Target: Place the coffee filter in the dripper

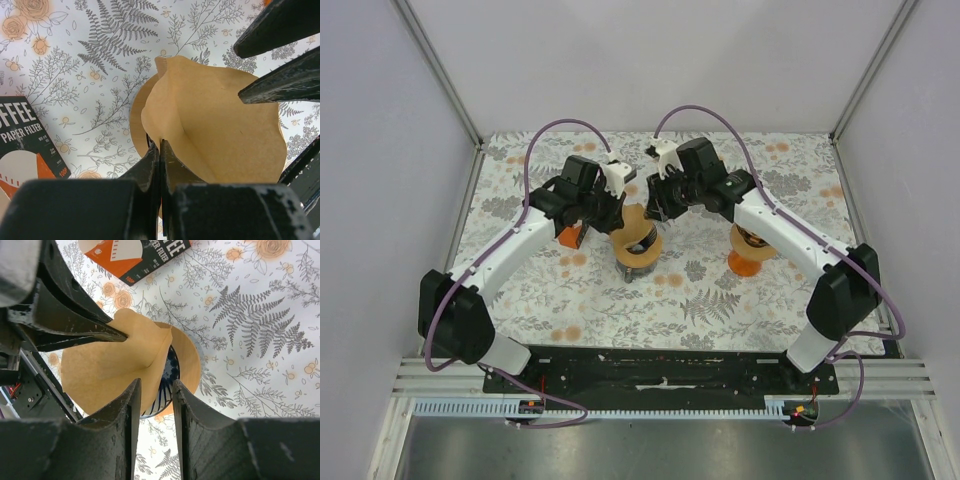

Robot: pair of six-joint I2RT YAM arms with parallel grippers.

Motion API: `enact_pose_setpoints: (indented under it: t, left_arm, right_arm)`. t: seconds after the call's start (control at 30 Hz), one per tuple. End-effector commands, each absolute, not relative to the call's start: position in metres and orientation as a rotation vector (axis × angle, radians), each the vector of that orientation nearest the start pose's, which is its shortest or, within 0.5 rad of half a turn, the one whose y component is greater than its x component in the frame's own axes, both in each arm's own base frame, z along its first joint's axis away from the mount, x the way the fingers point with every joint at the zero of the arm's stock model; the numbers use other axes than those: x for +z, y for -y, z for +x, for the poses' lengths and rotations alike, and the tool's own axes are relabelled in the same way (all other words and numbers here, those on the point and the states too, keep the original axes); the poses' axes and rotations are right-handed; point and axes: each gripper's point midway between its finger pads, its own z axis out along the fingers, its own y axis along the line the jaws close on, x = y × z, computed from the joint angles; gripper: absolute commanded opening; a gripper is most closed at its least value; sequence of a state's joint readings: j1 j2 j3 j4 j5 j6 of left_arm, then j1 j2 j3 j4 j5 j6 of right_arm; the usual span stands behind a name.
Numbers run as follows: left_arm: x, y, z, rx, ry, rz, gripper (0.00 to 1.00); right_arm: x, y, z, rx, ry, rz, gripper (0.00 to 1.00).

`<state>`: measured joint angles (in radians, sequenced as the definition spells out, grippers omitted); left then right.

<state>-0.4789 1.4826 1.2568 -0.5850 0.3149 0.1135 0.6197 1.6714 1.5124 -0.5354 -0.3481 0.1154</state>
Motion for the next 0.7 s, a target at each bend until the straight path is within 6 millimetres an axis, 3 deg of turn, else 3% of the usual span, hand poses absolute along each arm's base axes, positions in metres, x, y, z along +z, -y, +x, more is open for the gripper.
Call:
enact_pose_setpoints:
  t: [0.0, 0.07, 0.27, 0.37, 0.53, 0.67]
  left_arm:
    - [0.19, 0.227, 0.33, -0.553, -2.168, 0.833, 0.03]
    - [0.194, 0.229, 0.33, -0.567, -2.157, 0.842, 0.09]
    - [0.207, 0.232, 0.328, -0.59, -2.142, 0.861, 0.46]
    - [0.217, 0.229, 0.33, -0.584, -2.139, 0.844, 0.58]
    - [0.239, 0.224, 0.331, -0.627, -2.12, 0.811, 0.65]
    - [0.249, 0.206, 0.339, -0.614, -2.142, 0.714, 0.66]
  right_arm:
    - [0.266, -0.317, 0.337, 0.776, -2.048, -0.775, 0.39]
    - [0.267, -0.318, 0.333, 0.781, -2.043, -0.787, 0.39]
    - [0.266, -0.324, 0.324, 0.811, -2.039, -0.819, 0.38]
    - [0.267, -0.331, 0.319, 0.823, -2.021, -0.854, 0.34]
    - [0.257, -0.343, 0.318, 0.841, -2.041, -0.886, 0.22]
    - [0.241, -0.348, 0.32, 0.834, -2.087, -0.882, 0.1]
